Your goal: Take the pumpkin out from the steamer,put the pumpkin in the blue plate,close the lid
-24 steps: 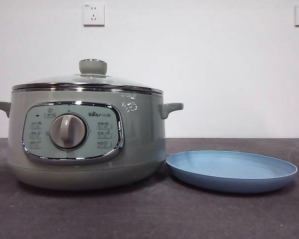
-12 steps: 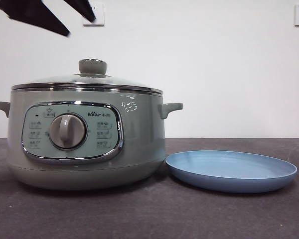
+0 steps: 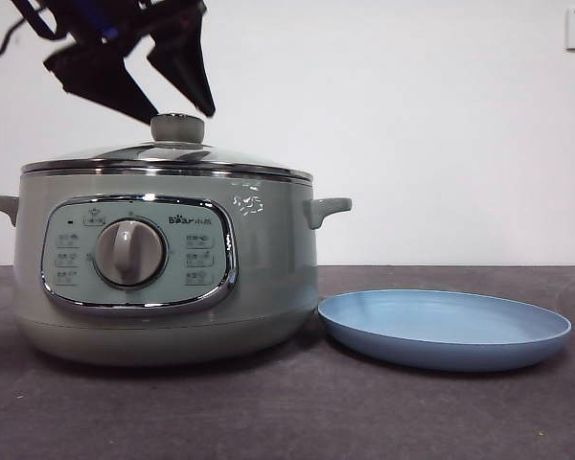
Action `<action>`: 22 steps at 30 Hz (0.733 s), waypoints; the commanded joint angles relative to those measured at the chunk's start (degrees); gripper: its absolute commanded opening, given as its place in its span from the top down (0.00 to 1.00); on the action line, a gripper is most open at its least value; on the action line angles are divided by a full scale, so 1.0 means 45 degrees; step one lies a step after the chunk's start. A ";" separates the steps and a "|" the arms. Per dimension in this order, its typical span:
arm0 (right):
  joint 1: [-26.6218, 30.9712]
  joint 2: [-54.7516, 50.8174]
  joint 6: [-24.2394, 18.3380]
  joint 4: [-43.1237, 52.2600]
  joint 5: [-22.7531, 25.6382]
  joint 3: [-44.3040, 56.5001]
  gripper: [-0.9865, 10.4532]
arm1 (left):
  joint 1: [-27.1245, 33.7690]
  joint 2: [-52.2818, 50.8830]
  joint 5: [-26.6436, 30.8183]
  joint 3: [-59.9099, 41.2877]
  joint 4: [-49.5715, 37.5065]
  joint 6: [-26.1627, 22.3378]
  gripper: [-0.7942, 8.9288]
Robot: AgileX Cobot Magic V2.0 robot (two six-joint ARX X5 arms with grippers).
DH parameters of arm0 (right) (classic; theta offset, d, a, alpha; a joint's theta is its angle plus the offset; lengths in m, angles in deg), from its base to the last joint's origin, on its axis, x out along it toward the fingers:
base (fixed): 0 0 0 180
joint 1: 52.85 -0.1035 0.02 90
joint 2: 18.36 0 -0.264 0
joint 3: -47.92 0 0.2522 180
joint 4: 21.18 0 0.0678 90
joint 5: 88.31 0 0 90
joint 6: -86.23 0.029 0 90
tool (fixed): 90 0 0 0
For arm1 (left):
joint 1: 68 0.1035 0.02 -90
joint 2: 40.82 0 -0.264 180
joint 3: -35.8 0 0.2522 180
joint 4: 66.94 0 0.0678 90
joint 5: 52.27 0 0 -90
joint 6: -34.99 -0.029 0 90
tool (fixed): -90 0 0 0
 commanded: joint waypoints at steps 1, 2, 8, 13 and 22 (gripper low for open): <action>-0.0034 -0.0005 0.0058 0.0044 0.0034 -0.0044 0.58 | -0.0068 0.0340 0.0029 0.0015 -0.0126 -0.0189 0.56; -0.0034 -0.0005 0.0058 0.0044 0.0034 -0.0044 0.58 | -0.0068 0.0466 0.0024 0.0015 -0.0087 -0.0189 0.56; -0.0034 -0.0005 0.0019 0.0049 0.0044 -0.0044 0.58 | -0.0126 0.0578 0.0044 0.0015 0.0044 -0.0194 0.57; -0.0034 -0.0005 0.0010 0.0044 0.0034 -0.0044 0.58 | -0.0126 0.0578 0.0024 0.0015 0.0063 -0.0544 0.88; -0.0019 -0.0005 0.0019 0.0146 0.0029 -0.0044 0.58 | -0.0126 0.0432 0.0029 0.0087 0.0049 -0.0753 0.93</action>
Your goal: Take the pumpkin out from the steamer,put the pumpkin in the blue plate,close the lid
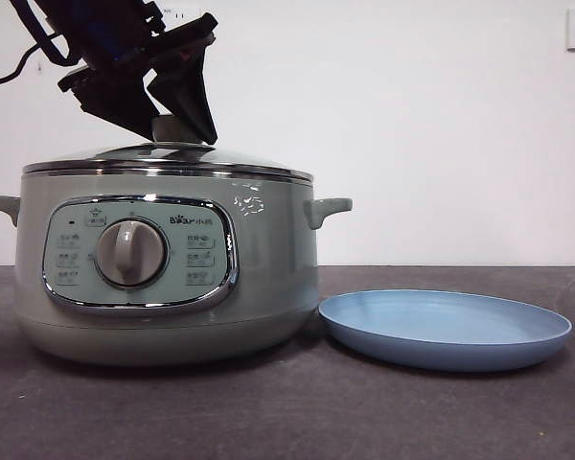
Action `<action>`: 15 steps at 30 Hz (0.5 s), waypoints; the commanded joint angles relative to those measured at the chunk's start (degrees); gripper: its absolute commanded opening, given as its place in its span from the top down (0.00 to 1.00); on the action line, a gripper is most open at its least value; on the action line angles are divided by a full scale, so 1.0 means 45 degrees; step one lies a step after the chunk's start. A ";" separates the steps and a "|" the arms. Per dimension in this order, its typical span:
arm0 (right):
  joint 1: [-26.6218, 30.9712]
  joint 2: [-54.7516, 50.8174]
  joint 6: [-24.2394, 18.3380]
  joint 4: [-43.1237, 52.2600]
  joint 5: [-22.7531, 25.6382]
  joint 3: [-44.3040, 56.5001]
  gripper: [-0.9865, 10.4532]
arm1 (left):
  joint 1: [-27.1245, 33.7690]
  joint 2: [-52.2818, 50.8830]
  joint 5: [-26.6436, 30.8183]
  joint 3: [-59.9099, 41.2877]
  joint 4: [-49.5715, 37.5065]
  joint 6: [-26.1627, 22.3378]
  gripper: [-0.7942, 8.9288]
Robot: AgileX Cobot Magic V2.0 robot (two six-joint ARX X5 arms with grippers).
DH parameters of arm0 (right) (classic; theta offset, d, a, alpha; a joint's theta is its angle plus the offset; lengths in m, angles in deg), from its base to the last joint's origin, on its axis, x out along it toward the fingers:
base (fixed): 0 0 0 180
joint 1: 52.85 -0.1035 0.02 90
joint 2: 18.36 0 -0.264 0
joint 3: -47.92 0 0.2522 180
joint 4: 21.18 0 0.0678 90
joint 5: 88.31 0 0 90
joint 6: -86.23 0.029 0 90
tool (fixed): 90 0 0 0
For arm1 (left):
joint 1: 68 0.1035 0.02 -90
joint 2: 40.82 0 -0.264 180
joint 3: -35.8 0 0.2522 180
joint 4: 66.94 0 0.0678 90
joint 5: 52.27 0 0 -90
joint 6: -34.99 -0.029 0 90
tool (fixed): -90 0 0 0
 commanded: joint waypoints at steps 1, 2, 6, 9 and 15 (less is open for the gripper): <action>-0.0019 -0.0005 0.0024 0.0209 0.0015 -0.0044 0.58 | -0.0015 -0.0175 0.0039 0.0151 0.0019 -0.0267 0.93; -0.0019 -0.0005 0.0024 0.0243 0.0005 -0.0044 0.58 | -0.0015 -0.0296 0.0044 0.0194 0.0000 -0.0267 0.93; -0.0019 0.0044 0.0063 0.0568 -0.0068 -0.0044 0.58 | -0.0015 -0.0806 0.0039 0.0622 0.0029 -0.0262 0.93; -0.0102 0.0194 0.0083 0.0821 -0.0068 -0.0044 0.58 | -0.0015 -0.1438 0.0053 0.1093 0.0189 -0.0262 0.93; -0.1030 0.1141 0.0073 0.1302 -0.0063 -0.0044 0.58 | -0.0005 -0.3002 0.0957 0.2030 0.1481 -0.0296 0.93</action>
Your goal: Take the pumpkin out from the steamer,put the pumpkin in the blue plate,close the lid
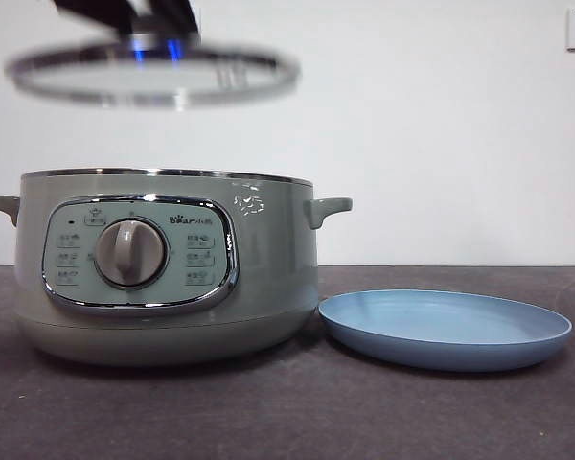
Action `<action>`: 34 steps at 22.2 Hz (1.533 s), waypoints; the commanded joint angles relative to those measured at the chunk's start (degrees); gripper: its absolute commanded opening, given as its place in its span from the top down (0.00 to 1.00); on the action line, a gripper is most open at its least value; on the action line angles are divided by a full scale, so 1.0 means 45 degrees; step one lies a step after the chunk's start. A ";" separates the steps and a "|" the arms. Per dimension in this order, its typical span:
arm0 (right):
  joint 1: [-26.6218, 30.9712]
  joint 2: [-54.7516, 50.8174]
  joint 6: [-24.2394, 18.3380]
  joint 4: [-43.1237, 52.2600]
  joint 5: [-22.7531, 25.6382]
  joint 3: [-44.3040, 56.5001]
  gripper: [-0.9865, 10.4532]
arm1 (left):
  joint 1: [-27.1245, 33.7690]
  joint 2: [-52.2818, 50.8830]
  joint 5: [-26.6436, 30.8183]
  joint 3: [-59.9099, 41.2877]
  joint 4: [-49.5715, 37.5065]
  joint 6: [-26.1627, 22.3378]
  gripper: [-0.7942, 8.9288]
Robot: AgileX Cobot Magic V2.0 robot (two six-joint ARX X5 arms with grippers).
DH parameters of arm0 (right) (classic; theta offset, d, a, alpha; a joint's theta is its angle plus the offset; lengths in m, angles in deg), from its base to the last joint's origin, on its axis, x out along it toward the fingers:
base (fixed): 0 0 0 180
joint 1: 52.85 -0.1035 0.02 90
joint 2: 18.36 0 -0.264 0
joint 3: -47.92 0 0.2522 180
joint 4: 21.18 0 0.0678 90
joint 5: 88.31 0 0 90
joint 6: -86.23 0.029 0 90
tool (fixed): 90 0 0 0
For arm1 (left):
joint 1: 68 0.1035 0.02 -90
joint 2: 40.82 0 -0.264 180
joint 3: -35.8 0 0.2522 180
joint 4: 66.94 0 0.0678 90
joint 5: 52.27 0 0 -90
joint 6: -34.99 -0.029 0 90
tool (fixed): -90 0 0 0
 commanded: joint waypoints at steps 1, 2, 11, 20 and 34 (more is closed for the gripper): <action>-0.0661 0.0699 0.0078 0.0340 0.0005 -0.0039 0.58 | 0.0000 -0.0937 0.0782 0.0549 0.0335 -0.0272 0.93; -0.0933 0.1001 0.0078 0.0529 0.0015 -0.0039 0.58 | 0.0005 -0.1243 0.1025 0.0665 0.0588 -0.0413 0.93; -0.3099 0.4095 0.0058 0.1739 0.0121 -0.1049 0.58 | 0.0005 -0.3691 0.3944 0.1326 0.2798 -0.0821 0.93; -0.5115 0.8990 -0.0947 -0.0617 0.2492 -0.6620 0.46 | 0.0005 -0.5702 0.6275 0.1360 0.4609 -0.0826 0.93; -0.7164 1.4426 -0.1977 -0.1627 0.6659 -0.9797 0.46 | 0.0005 -0.5960 0.6669 0.1365 0.5780 -0.0826 0.93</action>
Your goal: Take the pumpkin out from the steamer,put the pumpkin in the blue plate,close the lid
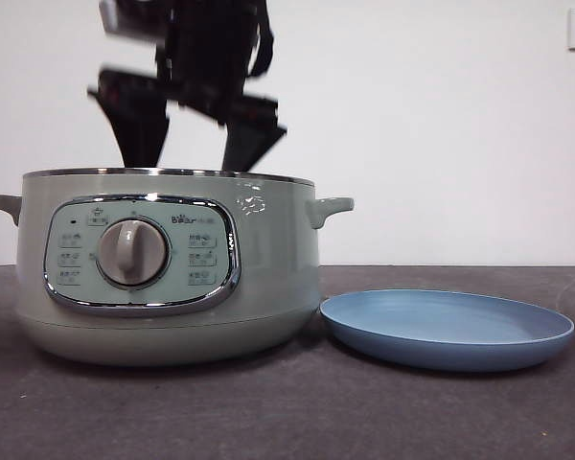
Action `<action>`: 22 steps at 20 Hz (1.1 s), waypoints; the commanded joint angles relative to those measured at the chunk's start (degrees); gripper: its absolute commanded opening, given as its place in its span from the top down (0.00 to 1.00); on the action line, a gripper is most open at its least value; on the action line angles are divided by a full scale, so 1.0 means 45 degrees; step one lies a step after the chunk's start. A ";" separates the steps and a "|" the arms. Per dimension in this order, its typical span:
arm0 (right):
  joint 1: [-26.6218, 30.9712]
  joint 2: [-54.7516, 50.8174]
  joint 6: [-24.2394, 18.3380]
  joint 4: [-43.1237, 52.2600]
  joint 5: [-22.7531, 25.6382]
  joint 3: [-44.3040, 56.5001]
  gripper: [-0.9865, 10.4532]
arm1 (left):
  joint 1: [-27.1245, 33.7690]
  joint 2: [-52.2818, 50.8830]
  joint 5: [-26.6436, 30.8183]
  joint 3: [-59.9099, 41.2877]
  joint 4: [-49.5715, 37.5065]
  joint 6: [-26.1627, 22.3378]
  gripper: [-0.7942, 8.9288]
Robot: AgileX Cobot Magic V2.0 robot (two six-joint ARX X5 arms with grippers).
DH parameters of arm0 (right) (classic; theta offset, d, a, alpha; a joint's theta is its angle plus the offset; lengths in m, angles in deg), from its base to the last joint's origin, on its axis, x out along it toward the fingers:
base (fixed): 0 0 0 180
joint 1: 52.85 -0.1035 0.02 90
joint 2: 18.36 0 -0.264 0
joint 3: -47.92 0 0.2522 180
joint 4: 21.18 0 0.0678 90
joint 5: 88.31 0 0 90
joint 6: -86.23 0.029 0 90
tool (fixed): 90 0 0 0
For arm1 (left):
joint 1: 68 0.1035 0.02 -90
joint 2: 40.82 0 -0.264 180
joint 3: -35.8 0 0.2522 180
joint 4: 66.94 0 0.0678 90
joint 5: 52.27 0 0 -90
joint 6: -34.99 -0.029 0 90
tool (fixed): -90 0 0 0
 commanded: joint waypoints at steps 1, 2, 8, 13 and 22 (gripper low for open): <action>0.0087 0.0627 -0.0092 0.0092 -0.0015 0.0000 0.47 | 0.0005 -0.0126 0.0117 0.0204 -0.0510 -0.0155 0.93; 0.0097 0.0884 -0.0087 0.0199 -0.0063 0.0000 0.47 | 0.0005 -0.0126 0.0112 0.0204 -0.0466 -0.0155 0.93; 0.0175 0.1292 -0.0039 0.0573 -0.0636 0.0000 0.76 | 0.0005 -0.0126 0.0117 0.0204 -0.0199 -0.0151 0.93; 0.0180 0.0767 0.0204 0.0529 -0.0559 -0.0029 0.92 | 0.0005 -0.0126 0.0005 0.0199 -0.0083 -0.0146 0.93; 0.2069 -0.4221 0.0869 -0.4027 -0.0573 -0.0024 0.92 | 0.0000 -0.0121 -0.0743 0.0199 -0.1117 -0.0146 0.93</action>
